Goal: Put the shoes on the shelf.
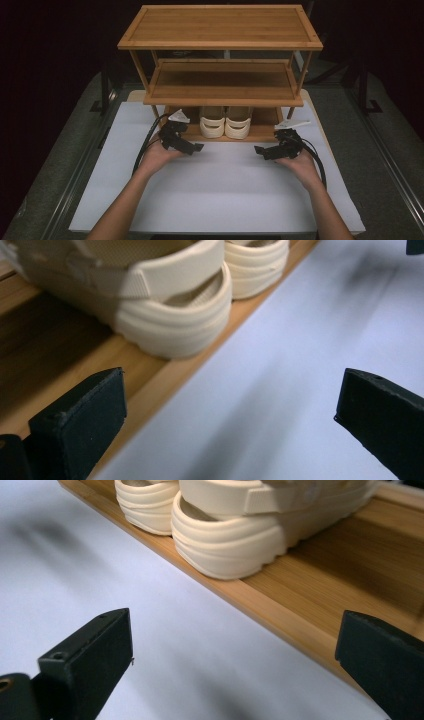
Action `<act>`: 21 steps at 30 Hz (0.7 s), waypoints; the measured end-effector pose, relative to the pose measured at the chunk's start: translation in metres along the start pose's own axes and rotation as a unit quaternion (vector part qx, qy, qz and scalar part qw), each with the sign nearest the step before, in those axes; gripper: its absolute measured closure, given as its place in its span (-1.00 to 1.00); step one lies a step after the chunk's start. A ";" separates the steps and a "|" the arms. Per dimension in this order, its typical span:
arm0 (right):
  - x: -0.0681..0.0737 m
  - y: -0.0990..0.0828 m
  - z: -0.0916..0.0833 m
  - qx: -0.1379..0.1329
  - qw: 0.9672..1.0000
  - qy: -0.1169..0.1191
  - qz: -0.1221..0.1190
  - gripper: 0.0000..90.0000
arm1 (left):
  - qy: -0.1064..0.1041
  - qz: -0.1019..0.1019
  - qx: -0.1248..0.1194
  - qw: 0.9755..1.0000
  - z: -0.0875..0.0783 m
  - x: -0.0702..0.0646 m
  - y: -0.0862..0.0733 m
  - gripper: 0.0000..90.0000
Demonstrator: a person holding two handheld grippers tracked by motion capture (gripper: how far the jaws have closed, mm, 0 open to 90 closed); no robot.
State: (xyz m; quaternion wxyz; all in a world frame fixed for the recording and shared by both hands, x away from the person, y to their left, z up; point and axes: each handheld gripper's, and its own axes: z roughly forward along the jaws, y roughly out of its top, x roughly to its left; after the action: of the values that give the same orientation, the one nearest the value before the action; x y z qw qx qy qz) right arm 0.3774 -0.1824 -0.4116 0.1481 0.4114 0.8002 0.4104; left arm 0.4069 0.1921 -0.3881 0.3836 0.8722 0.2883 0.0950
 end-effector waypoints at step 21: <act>0.012 -0.080 -0.073 0.009 0.998 -0.053 0.016 -0.96 | 0.064 -0.033 -0.004 0.997 -0.085 -0.026 -0.111 -1.00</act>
State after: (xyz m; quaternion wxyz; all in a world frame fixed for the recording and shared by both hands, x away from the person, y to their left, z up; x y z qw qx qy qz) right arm 0.2845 -0.2381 -0.4276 0.1806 0.4467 0.7881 0.3831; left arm 0.3055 0.2894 -0.4084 0.3709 0.8527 0.3404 0.1393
